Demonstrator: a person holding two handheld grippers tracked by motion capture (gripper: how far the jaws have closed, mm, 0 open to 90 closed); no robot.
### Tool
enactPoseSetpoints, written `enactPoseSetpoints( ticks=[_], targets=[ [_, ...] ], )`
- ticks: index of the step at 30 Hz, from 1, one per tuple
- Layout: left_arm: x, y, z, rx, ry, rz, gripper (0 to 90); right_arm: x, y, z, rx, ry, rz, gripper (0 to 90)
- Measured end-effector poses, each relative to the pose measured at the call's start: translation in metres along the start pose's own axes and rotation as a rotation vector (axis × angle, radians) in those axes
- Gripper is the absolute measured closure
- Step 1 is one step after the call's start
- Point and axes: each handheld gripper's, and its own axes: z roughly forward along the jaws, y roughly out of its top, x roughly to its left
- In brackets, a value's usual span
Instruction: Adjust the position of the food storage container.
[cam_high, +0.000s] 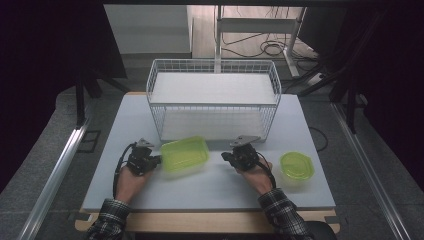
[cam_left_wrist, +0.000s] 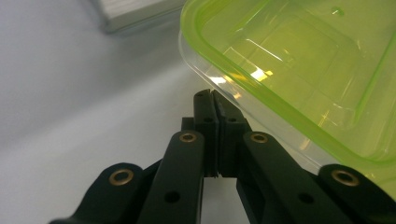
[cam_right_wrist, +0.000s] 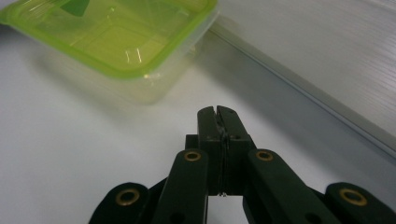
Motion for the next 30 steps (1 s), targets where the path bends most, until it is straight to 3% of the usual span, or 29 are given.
enactPoseSetpoints(
  ticks=[3,7,10,20,26,30],
  targets=[
    [-0.001,0.006,0.005,0.012,0.016,0.015,88.7,-0.003,0.003,0.005,-0.01,-0.001,0.02,88.6],
    [0.01,0.015,0.007,-0.012,0.055,-0.029,88.8,-0.006,0.011,0.01,-0.028,-0.007,0.042,88.7],
    [0.013,0.021,0.011,-0.027,0.062,-0.028,88.9,-0.003,0.017,0.012,-0.046,-0.011,0.038,88.7],
    [0.014,0.027,0.021,-0.04,0.011,-0.04,88.9,0.015,0.028,0.02,-0.067,0.077,0.013,87.9],
    [0.002,0.026,0.022,-0.025,-0.025,-0.015,88.5,0.022,0.023,0.017,-0.023,0.079,-0.01,87.8],
    [-0.003,0.026,0.023,0.002,-0.019,0.018,87.8,0.022,0.02,0.008,-0.04,0.057,-0.014,87.5]
  ],
)
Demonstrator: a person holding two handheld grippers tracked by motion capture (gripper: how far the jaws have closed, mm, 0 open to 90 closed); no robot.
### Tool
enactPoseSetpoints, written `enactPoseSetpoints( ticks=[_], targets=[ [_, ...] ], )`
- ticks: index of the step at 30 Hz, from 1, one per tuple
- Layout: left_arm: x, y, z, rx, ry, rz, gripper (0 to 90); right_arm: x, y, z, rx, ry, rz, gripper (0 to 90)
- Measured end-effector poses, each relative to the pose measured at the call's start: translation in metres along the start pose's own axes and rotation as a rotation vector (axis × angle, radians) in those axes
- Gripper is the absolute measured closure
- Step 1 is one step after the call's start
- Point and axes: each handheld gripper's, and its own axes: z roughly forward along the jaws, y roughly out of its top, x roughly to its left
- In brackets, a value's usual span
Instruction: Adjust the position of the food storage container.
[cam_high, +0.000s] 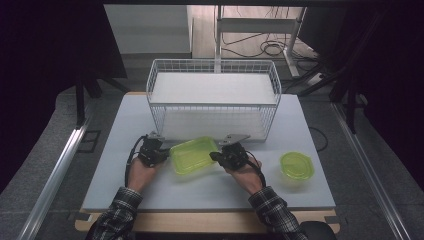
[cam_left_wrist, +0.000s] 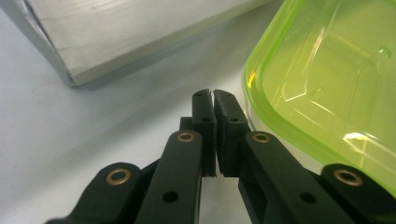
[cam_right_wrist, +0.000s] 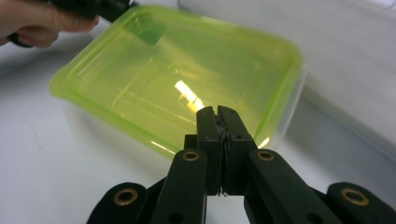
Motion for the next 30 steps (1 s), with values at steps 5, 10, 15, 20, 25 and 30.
enactPoseSetpoints(
  ticks=[5,10,15,20,25,30],
  targets=[
    [0.004,-0.006,-0.006,0.016,0.039,-0.032,87.2,-0.023,0.003,-0.008,-0.04,-0.119,0.06,87.4],
    [0.002,-0.012,-0.012,0.007,0.012,-0.041,87.8,-0.041,-0.004,0.007,0.016,-0.108,0.102,86.5],
    [-0.005,-0.009,-0.005,0.013,-0.018,-0.014,88.1,-0.037,-0.01,0.016,0.053,-0.07,0.087,86.6],
    [-0.012,-0.009,-0.007,0.002,-0.053,-0.004,88.5,-0.031,-0.012,0.009,0.066,-0.047,0.093,86.4],
    [-0.026,-0.013,-0.005,0.037,-0.075,0.011,88.2,-0.019,-0.02,-0.001,0.091,-0.034,0.088,84.8],
    [-0.041,-0.018,-0.007,0.057,-0.093,0.029,87.9,-0.015,-0.031,-0.01,0.125,-0.056,0.082,84.1]
  ],
)
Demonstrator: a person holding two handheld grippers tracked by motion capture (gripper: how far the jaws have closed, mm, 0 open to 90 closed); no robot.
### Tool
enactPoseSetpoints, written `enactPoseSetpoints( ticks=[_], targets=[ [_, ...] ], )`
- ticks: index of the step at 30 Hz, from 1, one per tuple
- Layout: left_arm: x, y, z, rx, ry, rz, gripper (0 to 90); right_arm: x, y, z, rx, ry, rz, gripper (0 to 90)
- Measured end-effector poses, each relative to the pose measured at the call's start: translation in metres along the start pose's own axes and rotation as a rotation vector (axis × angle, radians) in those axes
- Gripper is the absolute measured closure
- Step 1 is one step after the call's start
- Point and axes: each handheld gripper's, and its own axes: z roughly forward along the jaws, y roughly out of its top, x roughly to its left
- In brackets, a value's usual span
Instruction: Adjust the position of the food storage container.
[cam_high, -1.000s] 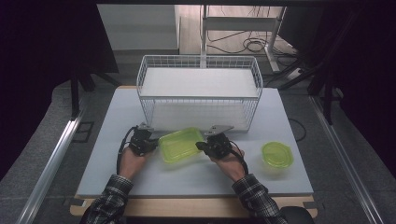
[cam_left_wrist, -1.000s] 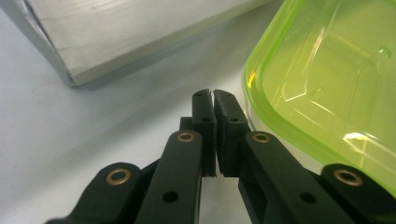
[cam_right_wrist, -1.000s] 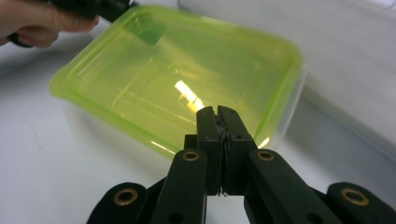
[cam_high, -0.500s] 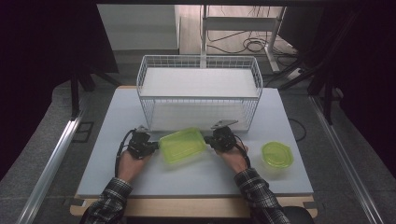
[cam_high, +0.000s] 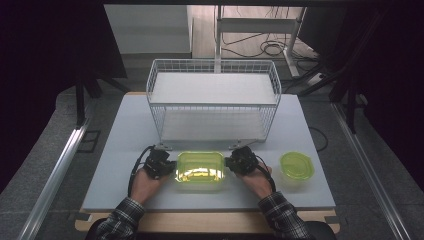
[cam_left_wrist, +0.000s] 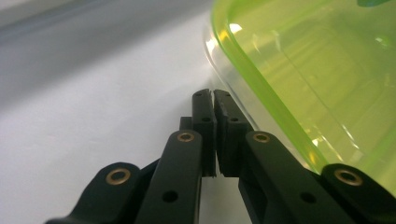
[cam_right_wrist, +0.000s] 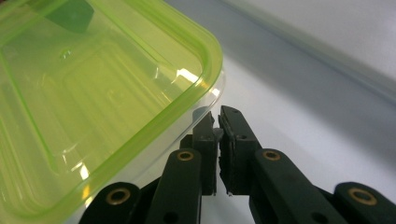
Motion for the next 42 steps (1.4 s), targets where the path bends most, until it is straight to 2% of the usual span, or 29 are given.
enactPoseSetpoints(
  ticks=[5,10,15,17,19,22,24,26,29,32,35,40,42],
  targets=[
    [-0.014,-0.011,-0.004,0.024,-0.03,0.002,87.0,-0.002,-0.007,-0.008,0.015,-0.034,0.014,82.8],
    [-0.026,-0.021,-0.009,0.027,-0.053,0.006,87.0,0.003,-0.015,-0.024,0.015,-0.022,0.017,83.4],
    [-0.042,-0.024,-0.01,0.032,-0.091,0.045,86.8,0.007,-0.021,-0.038,-0.005,-0.053,0.005,85.4],
    [-0.048,-0.024,-0.01,0.033,-0.088,0.066,86.2,0.006,-0.022,-0.042,-0.007,-0.066,0.005,85.6],
    [-0.049,-0.025,-0.012,0.029,-0.072,0.084,84.4,0.005,-0.025,-0.046,-0.013,-0.071,0.004,85.5],
    [-0.046,-0.029,-0.019,0.01,-0.014,0.114,76.2,0.005,-0.027,-0.052,-0.025,-0.08,-0.009,83.4],
    [-0.044,-0.033,-0.025,-0.02,0.013,0.124,66.5,0.006,-0.028,-0.056,-0.037,-0.083,-0.013,80.7],
    [-0.041,-0.037,-0.031,-0.053,0.054,0.148,52.8,0.006,-0.03,-0.061,-0.055,-0.084,-0.022,76.2],
    [-0.038,-0.044,-0.036,-0.064,0.105,0.193,37.4,0.008,-0.032,-0.068,-0.071,-0.078,-0.024,68.6],
    [-0.036,-0.051,-0.042,-0.074,0.15,0.199,25.0,0.008,-0.032,-0.072,-0.096,-0.075,-0.016,59.0],
    [-0.033,-0.055,-0.049,-0.103,0.161,0.177,12.4,0.007,-0.032,-0.074,-0.118,-0.062,-0.009,48.8],
    [-0.029,-0.06,-0.057,-0.132,0.173,0.159,7.2,0.01,-0.036,-0.072,-0.124,-0.036,-0.036,32.8],
    [-0.029,-0.061,-0.058,-0.136,0.173,0.152,6.9,0.012,-0.039,-0.073,-0.116,-0.041,-0.049,29.4]
  ],
)
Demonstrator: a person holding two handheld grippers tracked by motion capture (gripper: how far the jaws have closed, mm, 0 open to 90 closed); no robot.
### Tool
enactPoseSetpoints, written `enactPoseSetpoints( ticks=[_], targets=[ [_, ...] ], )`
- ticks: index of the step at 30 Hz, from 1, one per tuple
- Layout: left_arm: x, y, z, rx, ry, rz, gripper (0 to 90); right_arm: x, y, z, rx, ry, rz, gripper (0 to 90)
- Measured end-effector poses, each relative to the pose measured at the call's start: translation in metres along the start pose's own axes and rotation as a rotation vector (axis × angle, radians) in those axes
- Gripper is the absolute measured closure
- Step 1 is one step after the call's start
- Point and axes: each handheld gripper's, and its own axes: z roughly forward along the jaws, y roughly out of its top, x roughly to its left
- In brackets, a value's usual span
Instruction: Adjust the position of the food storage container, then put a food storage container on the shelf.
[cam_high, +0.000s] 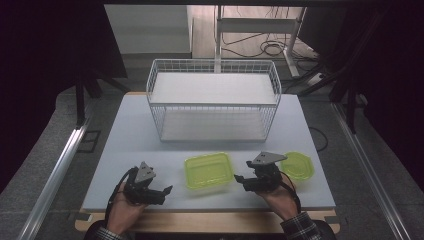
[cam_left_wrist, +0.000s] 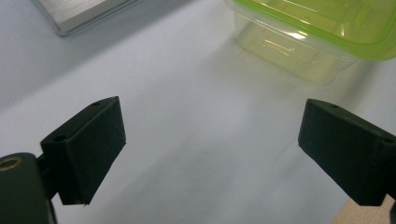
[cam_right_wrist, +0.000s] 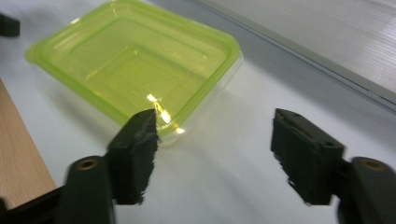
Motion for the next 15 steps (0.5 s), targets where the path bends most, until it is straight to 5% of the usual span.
enactPoseSetpoints(
  ticks=[15],
  targets=[
    [0.002,-0.0009,-0.0009,-0.033,-0.003,-0.002,4.5,-0.0077,-0.011,-0.0024,-0.022,0.038,0.077,12.4]
  ],
)
